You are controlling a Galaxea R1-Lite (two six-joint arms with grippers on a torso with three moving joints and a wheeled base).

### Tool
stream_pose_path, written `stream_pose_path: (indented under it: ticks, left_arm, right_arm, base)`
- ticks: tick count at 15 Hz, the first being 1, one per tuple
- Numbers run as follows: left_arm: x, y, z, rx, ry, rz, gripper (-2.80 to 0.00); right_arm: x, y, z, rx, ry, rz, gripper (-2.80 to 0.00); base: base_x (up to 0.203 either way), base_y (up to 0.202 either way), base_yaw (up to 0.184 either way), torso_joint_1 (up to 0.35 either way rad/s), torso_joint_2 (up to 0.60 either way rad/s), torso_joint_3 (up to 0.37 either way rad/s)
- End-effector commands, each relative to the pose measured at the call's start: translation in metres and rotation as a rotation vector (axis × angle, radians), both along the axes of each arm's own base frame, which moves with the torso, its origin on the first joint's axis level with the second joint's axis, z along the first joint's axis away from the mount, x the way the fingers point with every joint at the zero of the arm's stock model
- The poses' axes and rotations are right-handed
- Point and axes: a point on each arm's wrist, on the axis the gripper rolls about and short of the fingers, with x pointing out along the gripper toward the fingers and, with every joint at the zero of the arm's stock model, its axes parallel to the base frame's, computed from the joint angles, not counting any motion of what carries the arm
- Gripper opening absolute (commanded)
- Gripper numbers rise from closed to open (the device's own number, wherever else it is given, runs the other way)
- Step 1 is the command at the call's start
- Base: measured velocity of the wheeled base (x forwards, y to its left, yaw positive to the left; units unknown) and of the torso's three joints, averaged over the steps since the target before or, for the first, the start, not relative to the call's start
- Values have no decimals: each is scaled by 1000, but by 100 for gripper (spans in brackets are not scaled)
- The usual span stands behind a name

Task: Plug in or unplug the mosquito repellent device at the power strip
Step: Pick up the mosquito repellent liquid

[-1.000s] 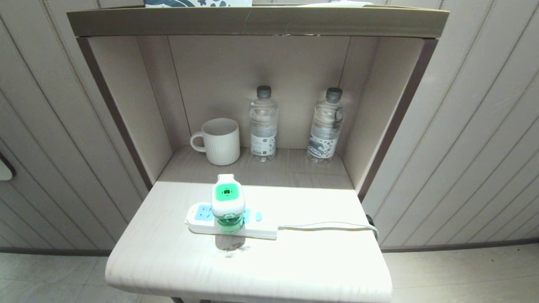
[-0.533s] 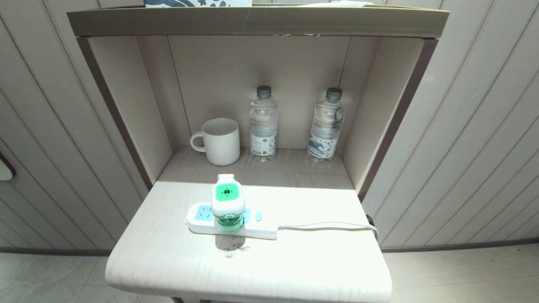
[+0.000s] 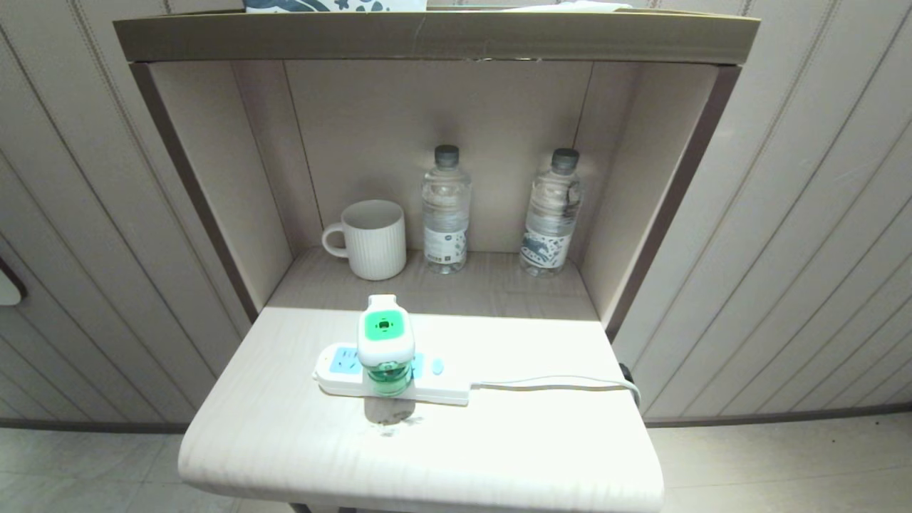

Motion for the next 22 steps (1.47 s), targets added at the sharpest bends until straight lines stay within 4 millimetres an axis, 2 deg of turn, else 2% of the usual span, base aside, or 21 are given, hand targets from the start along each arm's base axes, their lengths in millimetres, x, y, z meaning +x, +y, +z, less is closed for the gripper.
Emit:
stream_pose_path:
  ticks: [1, 22]
  left_arm:
    - [0, 0, 0, 0, 1, 0, -280]
    - [0, 0, 0, -3, 3, 0, -280]
  right_arm:
    - [0, 0, 0, 0, 2, 2, -280]
    - [0, 0, 0, 6, 3, 0, -280]
  base:
    - [0, 0, 0, 0, 0, 0]
    - [0, 0, 0, 0, 0, 0]
